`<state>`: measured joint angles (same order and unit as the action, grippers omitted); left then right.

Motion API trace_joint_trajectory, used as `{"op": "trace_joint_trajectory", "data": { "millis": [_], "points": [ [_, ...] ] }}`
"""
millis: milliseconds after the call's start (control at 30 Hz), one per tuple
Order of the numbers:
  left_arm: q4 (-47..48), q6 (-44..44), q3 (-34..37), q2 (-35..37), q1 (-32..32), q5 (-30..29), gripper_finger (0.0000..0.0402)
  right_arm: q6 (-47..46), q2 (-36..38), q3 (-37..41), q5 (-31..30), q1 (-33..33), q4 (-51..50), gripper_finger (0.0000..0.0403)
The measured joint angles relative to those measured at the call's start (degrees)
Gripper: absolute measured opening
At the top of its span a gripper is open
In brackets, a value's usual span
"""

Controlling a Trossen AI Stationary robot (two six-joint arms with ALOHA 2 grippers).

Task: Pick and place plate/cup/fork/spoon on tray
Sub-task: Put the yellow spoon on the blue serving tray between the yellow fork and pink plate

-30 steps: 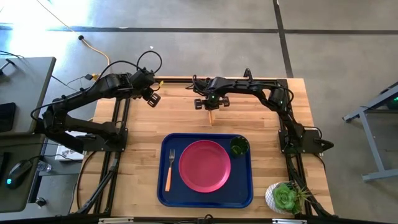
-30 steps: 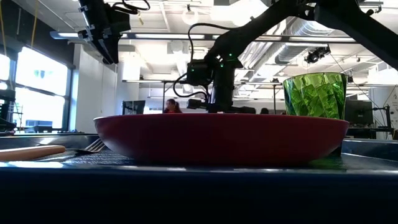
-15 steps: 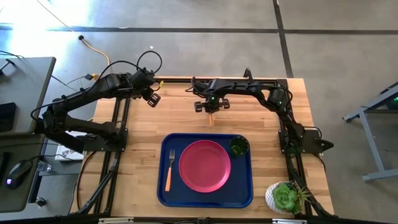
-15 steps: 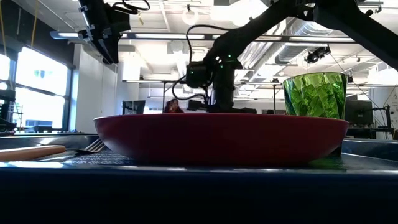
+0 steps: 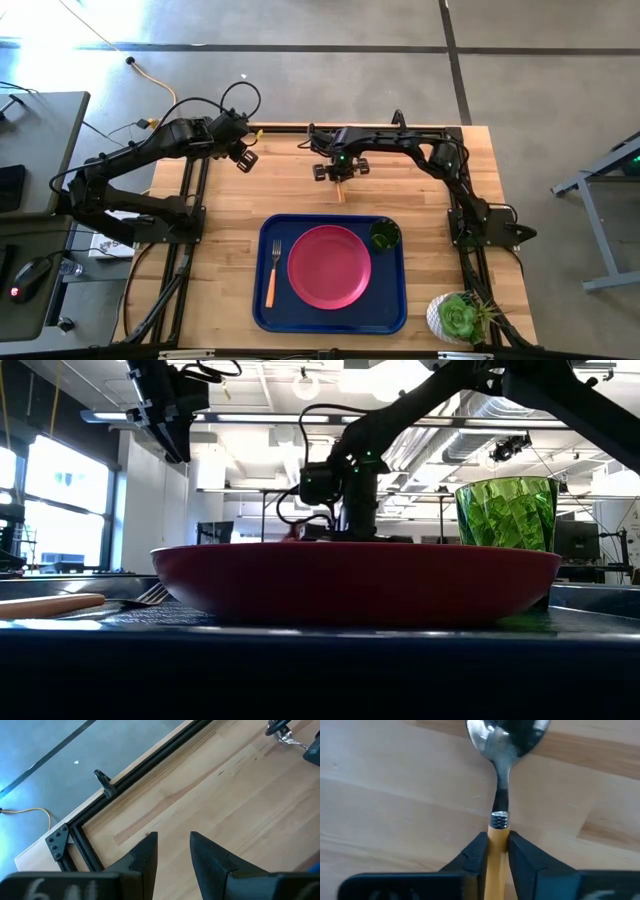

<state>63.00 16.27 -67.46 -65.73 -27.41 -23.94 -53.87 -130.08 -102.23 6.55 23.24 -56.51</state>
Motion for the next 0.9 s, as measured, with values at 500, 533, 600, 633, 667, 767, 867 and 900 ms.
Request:
{"op": "trace_joint_trajectory", "data": {
  "millis": [500, 533, 600, 633, 667, 767, 867, 900],
  "points": [
    [0.00, 0.12, 0.00, 0.00, 0.00, 2.00, 0.0106, -1.78, 0.09, -0.09, 1.94, -0.01, 1.97, 0.0117],
    [-0.02, 0.09, 0.00, 0.00, 0.01, 2.13, 0.0106, -1.79, 0.09, -0.10, 2.04, -0.09, 2.45, 0.0117],
    [0.00, 0.09, 0.00, 0.00, 0.02, 2.39, 0.0106, -2.59, 0.11, -0.14, 2.10, -0.17, 2.88, 0.0117],
    [-0.01, 0.09, 0.00, 0.00, 0.01, 2.40, 0.0106, -2.77, 0.11, -0.14, 2.14, -0.17, 2.91, 0.0117],
    [0.00, 0.09, 0.00, 0.00, -0.01, 2.40, 0.0106, -2.86, 0.11, -0.14, 2.53, -0.17, 3.14, 0.0118],
    [-0.01, 0.09, 0.00, 0.00, 0.00, 2.40, 0.0106, -2.88, 0.12, -0.14, 3.20, -0.17, 3.88, 0.0118],
    [0.00, 0.09, 0.00, 0.00, -0.01, 2.39, 0.0106, -2.81, 0.13, -0.14, 3.13, -0.17, 2.96, 0.0118],
    [-0.02, 0.09, 0.00, 0.00, -0.01, 2.40, 0.0106, -2.79, 0.13, -0.14, 3.13, -0.17, 2.96, 0.0118]
  ]
}}
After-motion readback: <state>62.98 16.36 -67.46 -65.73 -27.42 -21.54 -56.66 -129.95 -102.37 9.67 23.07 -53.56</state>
